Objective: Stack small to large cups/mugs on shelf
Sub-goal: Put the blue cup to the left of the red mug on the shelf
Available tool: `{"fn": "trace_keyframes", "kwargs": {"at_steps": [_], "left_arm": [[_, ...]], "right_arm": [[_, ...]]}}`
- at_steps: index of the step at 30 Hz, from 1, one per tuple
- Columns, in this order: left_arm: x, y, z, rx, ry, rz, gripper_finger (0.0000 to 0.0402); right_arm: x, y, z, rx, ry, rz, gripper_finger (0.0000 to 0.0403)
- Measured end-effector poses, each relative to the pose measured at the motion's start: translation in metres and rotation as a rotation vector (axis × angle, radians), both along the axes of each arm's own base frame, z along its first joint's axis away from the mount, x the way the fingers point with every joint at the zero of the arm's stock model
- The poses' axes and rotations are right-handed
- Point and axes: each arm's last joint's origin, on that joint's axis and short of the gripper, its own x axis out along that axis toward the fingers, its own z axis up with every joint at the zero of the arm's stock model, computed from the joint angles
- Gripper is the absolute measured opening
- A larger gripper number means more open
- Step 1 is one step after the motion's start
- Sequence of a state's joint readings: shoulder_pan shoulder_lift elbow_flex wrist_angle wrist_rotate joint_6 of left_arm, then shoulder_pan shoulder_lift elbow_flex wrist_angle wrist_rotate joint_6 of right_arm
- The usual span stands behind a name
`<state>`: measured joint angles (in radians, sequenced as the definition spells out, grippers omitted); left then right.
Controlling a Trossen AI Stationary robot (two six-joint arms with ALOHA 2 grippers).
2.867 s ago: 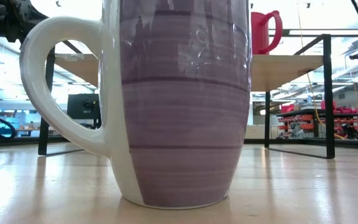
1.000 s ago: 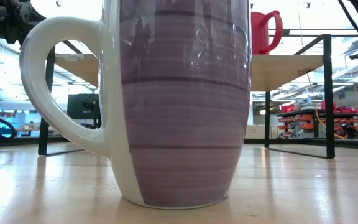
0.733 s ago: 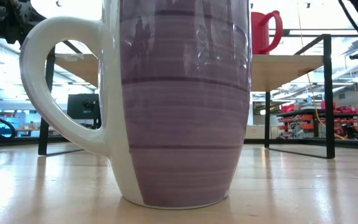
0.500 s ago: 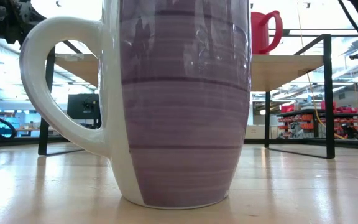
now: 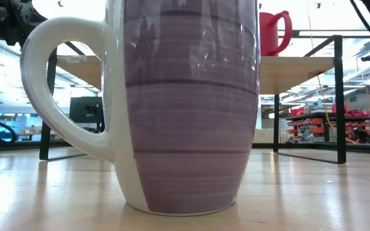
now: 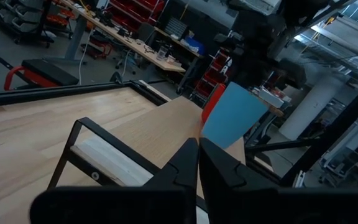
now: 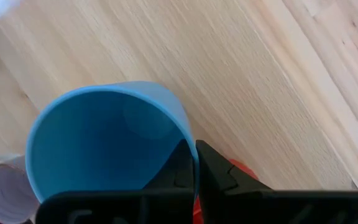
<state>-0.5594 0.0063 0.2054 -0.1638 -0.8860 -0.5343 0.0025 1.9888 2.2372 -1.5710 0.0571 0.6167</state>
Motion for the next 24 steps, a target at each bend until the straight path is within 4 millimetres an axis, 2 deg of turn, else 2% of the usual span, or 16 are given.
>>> {"fn": "trace_keyframes", "kwargs": {"at_steps": [8, 18, 24], "left_arm": [[0.0, 0.0, -0.0008, 0.003, 0.007, 0.0, 0.0023], [0.0, 0.0, -0.0008, 0.002, 0.007, 0.0, 0.0016], [0.0, 0.0, -0.0008, 0.002, 0.007, 0.001, 0.0023]], "right_arm": [[0.0002, 0.0, -0.0015, 0.0, 0.006, 0.0, 0.0007], [0.0002, -0.0024, -0.0015, 0.0, 0.005, -0.007, 0.0044], [0.0029, -0.0024, -0.0007, -0.003, -0.023, 0.005, 0.0052]]}}
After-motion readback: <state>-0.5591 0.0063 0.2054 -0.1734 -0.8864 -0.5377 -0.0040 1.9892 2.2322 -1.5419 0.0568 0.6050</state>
